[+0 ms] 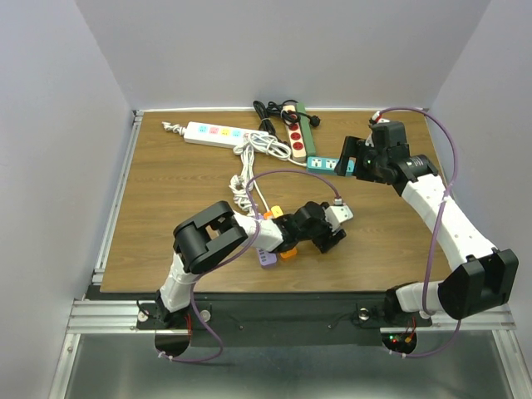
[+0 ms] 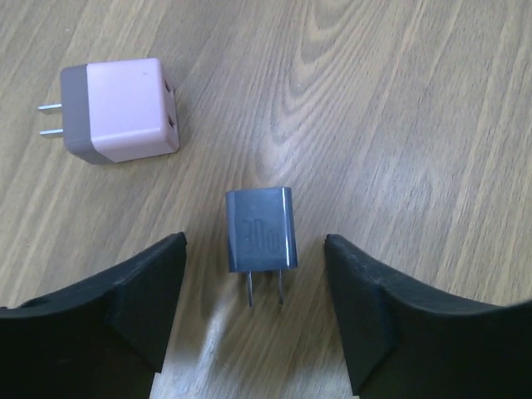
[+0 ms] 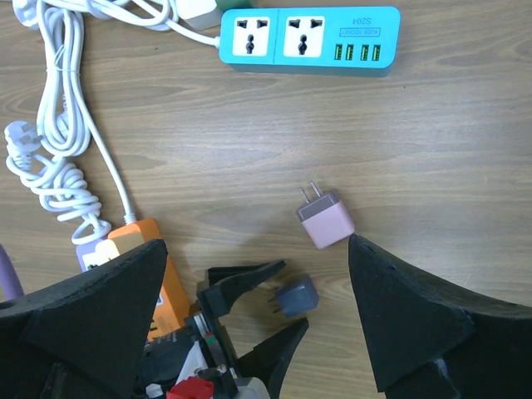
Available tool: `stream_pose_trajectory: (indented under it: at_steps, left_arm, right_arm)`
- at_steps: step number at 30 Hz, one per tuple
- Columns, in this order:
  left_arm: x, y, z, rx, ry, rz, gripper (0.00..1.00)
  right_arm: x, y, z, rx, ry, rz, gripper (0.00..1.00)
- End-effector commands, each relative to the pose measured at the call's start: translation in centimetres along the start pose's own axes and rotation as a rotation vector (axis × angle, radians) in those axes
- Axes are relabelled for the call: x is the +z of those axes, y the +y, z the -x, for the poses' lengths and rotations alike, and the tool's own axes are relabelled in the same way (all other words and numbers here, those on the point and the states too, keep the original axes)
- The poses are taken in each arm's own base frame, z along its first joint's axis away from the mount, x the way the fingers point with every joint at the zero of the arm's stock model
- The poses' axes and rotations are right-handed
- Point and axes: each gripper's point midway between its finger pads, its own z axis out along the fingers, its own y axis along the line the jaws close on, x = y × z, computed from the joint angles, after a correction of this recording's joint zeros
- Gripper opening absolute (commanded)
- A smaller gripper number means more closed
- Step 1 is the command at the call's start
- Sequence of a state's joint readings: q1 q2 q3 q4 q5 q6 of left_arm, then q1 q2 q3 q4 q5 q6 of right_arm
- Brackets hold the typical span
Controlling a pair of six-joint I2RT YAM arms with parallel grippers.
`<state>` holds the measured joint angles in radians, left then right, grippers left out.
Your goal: Insert the plug
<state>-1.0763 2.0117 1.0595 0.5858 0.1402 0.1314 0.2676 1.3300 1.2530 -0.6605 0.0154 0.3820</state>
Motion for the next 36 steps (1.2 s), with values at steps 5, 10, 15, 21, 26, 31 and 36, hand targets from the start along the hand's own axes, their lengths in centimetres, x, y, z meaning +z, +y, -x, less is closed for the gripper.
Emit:
stream_pose_trajectory:
  at_steps: [5,10,15,21,26,31,36]
  left_arm:
    - [0.9,-0.1,3.3,0.02,-0.083,-0.014,0.48]
    - [0.0,0.0,3.9,0.024,-0.095,-0.002,0.21]
    - [-2.4,0.9,3.9,0.004,-0.1,0.062,0.0]
    - [-7.7,1.8,6.2,-0.06,-0.185,0.112,0.0]
    - [-12.6,3.0,9.4,-0.111,-0.317,0.105,0.0]
    - [-16.0,4.3,11.6,-0.117,-0.425,0.116,0.0]
    - [-18.3,3.7,12.3,-0.139,-0.502,0.069,0.0]
  right_arm:
    - [-0.1,0.2,0.9,0.003,-0.037,0.021,0.95]
    - [-0.7,0.7,0.4,0.005,-0.021,0.056,0.95]
    - [-1.2,1.0,-1.0,0.005,0.029,0.103,0.95]
    - [-2.3,2.2,-1.6,0.034,0.087,0.195,0.95]
    - [-3.7,5.7,-2.7,0.037,0.184,0.409,0.92]
    - [-5.9,8.9,-4.4,0.031,0.306,0.652,0.89]
    - [-6.9,10.1,-5.5,0.025,0.371,0.77,0.86]
